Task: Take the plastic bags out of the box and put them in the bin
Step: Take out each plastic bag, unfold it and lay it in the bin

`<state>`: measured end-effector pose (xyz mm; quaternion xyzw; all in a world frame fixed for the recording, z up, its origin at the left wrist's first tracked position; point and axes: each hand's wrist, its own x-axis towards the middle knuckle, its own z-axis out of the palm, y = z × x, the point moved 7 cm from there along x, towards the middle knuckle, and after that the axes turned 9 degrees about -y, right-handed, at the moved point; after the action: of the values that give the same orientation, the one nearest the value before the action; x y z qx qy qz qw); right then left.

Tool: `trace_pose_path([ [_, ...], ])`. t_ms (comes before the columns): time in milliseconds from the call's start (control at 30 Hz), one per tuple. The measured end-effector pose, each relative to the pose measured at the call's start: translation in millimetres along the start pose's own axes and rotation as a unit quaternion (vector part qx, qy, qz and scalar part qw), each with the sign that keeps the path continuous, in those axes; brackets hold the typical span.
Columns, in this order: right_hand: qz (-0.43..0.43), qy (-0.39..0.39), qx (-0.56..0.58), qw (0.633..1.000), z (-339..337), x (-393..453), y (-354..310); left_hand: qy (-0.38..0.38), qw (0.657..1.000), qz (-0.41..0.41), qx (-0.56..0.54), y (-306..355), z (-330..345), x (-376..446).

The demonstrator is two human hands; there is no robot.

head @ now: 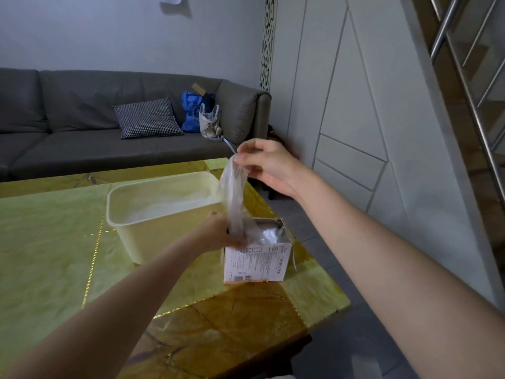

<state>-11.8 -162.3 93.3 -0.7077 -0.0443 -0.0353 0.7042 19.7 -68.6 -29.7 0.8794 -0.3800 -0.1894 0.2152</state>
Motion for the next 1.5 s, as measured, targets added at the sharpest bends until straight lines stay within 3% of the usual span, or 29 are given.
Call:
trace_pose_path([
  [100, -0.021, 0.019, 0.029, 0.999, -6, 4, -21, -0.018, 0.998, 0.054, -0.04, 10, -3, 0],
  [167, -0.02, 0.036, 0.023, 0.999, -11, 4, -25, -0.028, 0.986, 0.081, -0.142, 22, -17, -12],
  [233, -0.013, 0.063, 0.018, 0.998, -15, 3, -21, -0.024, 0.955, 0.1, -0.278, 26, -36, -23],
  [333, 0.007, 0.104, -0.006, 0.995, -21, 2, -9, -0.013, 0.921, 0.12, -0.371, 20, -60, -36],
  [467, 0.031, 0.099, -0.035, 0.994, -25, 0, 3, 0.002, 0.866, 0.117, -0.486, 12, -73, -43],
  [567, 0.046, 0.062, -0.105, 0.991, -25, -4, 7, 0.097, 0.859, 0.051, -0.501, -2, -82, -46],
  [633, 0.066, 0.032, -0.12, 0.99, -23, -8, 11, 0.146, 0.834, 0.005, -0.531, -16, -83, -47],
  [733, 0.106, -0.024, 0.005, 0.994, -15, -15, 16, 0.14, 0.834, -0.012, -0.534, -20, -79, -46],
  [800, 0.117, -0.003, 0.073, 0.99, -14, -15, 18, 0.145, 0.823, 0.0, -0.549, -16, -78, -47],
  [867, 0.144, 0.055, 0.069, 0.986, -20, -12, 26, 0.167, 0.837, 0.003, -0.521, -13, -81, -49],
  [933, 0.203, 0.08, -0.01, 0.976, -25, -11, 37, 0.188, 0.866, 0.008, -0.463, -10, -86, -51],
  [1100, 0.315, -0.01, -0.174, 0.933, -21, -21, 51, 0.202, 0.877, 0.045, -0.434, -1, -97, -57],
  [1167, 0.31, -0.054, -0.148, 0.938, -13, -23, 55, 0.212, 0.877, 0.059, -0.428, 4, -104, -59],
  [1267, 0.255, -0.092, 0.018, 0.962, 0, -19, 53, 0.204, 0.882, 0.081, -0.417, 12, -112, -59],
  [1333, 0.241, -0.129, 0.101, 0.957, 11, -15, 47, 0.166, 0.897, 0.09, -0.4, 20, -111, -58],
  [1433, 0.213, -0.208, 0.056, 0.953, 29, -13, 36, 0.141, 0.909, 0.083, -0.383, 26, -106, -55],
  [1500, 0.187, -0.198, 0.04, 0.961, 29, -11, 33, 0.153, 0.904, 0.064, -0.393, 20, -105, -54],
])
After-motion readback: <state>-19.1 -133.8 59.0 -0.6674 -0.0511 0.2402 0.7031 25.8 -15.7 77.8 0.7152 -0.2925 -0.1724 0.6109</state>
